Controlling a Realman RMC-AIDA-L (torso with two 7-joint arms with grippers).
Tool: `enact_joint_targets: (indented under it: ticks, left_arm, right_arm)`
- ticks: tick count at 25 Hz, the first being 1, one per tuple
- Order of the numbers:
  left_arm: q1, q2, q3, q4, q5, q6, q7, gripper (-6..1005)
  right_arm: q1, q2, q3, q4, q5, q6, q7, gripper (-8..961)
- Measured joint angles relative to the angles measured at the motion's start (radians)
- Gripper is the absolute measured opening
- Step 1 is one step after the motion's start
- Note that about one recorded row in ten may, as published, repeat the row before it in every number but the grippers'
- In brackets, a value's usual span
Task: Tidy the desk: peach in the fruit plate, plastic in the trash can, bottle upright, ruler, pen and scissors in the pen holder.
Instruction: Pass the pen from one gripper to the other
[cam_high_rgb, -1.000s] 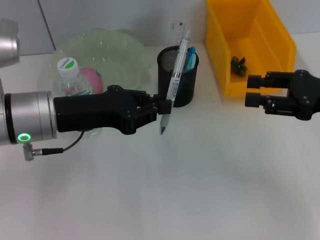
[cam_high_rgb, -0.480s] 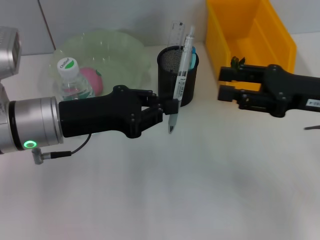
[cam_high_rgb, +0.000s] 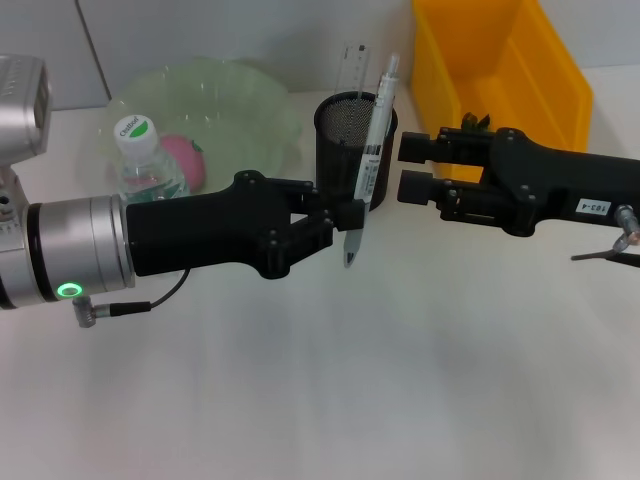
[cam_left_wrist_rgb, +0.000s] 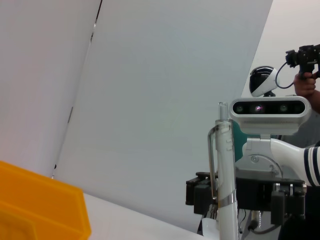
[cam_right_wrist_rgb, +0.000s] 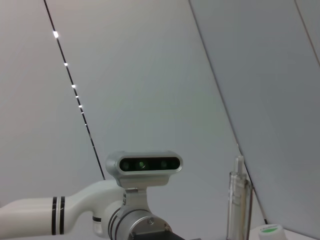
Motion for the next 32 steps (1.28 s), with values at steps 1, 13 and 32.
enact_joint_targets:
  ticks: [1, 13, 32]
  left_arm:
    - [0.000, 0.000, 0.000, 0.000, -0.003, 0.001, 0.003, 138]
    - [0.006, -0.001, 0.016, -0.013, -0.039, 0.011, 0.034, 139]
    - [0.000, -0.002, 0.037, -0.027, -0.048, 0.011, 0.048, 142]
  right_arm:
    - [0.003, 0.000, -0.001, 0.003, 0.000, 0.001, -0.002, 593]
    - [0.008, 0.010, -0.001, 0.014, 0.001, 0.012, -0.002, 592]
    - [0.016, 0.024, -0.005, 0.015, -0.004, 0.018, -0.002, 591]
